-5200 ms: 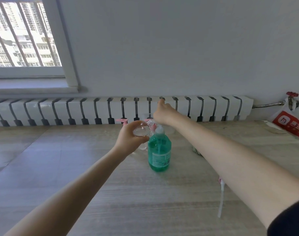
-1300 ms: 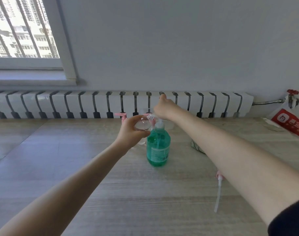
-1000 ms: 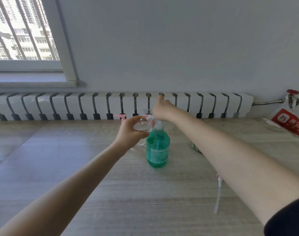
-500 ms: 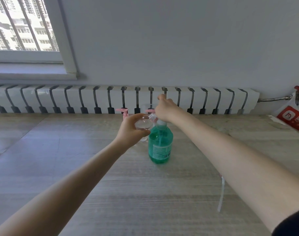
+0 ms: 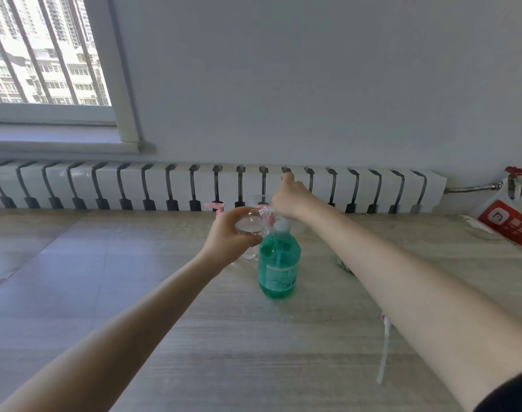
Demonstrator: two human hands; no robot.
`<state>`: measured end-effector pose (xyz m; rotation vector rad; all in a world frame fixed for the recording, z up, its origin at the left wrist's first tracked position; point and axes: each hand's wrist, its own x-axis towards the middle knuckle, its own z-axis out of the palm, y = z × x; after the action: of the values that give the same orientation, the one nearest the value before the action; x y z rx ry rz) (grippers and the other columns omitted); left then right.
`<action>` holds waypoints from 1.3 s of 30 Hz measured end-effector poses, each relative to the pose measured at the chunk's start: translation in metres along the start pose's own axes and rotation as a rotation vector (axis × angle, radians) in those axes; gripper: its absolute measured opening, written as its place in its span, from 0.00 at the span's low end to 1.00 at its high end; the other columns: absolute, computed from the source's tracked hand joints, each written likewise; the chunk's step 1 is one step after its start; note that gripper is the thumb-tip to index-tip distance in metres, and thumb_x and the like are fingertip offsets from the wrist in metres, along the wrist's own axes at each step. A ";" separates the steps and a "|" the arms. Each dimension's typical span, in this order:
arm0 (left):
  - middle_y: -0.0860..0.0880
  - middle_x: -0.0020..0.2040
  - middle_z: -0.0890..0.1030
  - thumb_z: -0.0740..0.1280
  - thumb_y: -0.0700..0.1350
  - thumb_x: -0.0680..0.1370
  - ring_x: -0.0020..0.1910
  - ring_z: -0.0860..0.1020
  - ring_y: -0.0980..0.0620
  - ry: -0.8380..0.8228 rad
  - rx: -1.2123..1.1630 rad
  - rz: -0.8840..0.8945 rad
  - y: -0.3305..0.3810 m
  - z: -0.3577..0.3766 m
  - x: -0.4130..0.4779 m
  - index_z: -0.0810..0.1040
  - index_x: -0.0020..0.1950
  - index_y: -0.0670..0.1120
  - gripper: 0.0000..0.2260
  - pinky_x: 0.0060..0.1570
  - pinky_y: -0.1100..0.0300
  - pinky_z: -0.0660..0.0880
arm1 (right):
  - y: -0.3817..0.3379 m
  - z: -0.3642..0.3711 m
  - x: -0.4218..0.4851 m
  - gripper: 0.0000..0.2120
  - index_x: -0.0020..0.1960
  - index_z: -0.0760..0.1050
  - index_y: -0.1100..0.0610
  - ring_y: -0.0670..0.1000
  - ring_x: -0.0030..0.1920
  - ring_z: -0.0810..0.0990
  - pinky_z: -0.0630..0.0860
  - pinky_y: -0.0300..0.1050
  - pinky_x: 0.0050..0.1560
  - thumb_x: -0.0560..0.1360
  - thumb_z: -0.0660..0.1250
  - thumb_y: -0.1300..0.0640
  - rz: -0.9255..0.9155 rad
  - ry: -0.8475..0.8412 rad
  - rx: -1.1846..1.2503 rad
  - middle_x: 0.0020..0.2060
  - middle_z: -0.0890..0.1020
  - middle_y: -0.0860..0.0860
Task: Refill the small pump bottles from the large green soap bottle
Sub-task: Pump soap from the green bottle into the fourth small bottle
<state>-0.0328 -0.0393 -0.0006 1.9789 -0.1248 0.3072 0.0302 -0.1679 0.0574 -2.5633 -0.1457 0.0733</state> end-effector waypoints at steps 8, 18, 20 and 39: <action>0.53 0.55 0.79 0.73 0.32 0.69 0.44 0.78 0.63 0.005 0.053 0.008 0.004 -0.005 0.002 0.78 0.61 0.46 0.22 0.53 0.61 0.75 | -0.001 -0.001 0.002 0.33 0.75 0.47 0.59 0.61 0.60 0.72 0.74 0.54 0.57 0.75 0.60 0.64 -0.013 -0.003 -0.018 0.70 0.60 0.62; 0.49 0.61 0.78 0.73 0.33 0.69 0.60 0.75 0.53 -0.011 0.054 -0.003 -0.003 0.000 0.005 0.76 0.64 0.44 0.25 0.61 0.57 0.71 | 0.004 0.006 0.001 0.14 0.40 0.72 0.63 0.56 0.51 0.74 0.72 0.47 0.51 0.80 0.51 0.64 -0.012 -0.065 -0.039 0.49 0.75 0.58; 0.48 0.61 0.78 0.73 0.33 0.69 0.58 0.77 0.53 0.000 0.057 -0.008 -0.006 0.000 0.005 0.76 0.64 0.44 0.25 0.61 0.56 0.72 | 0.005 0.011 0.007 0.13 0.51 0.74 0.63 0.57 0.55 0.74 0.72 0.48 0.54 0.79 0.52 0.64 -0.001 -0.071 -0.012 0.58 0.75 0.59; 0.48 0.63 0.76 0.72 0.31 0.70 0.41 0.80 0.61 -0.012 -0.081 -0.062 -0.005 0.003 -0.001 0.74 0.64 0.43 0.24 0.43 0.66 0.78 | 0.010 0.007 0.004 0.15 0.32 0.65 0.59 0.52 0.31 0.70 0.66 0.41 0.32 0.77 0.54 0.60 0.014 0.111 0.344 0.30 0.70 0.55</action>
<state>-0.0326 -0.0402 -0.0061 1.9004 -0.0823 0.2471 0.0343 -0.1720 0.0466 -2.2188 -0.0658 -0.0365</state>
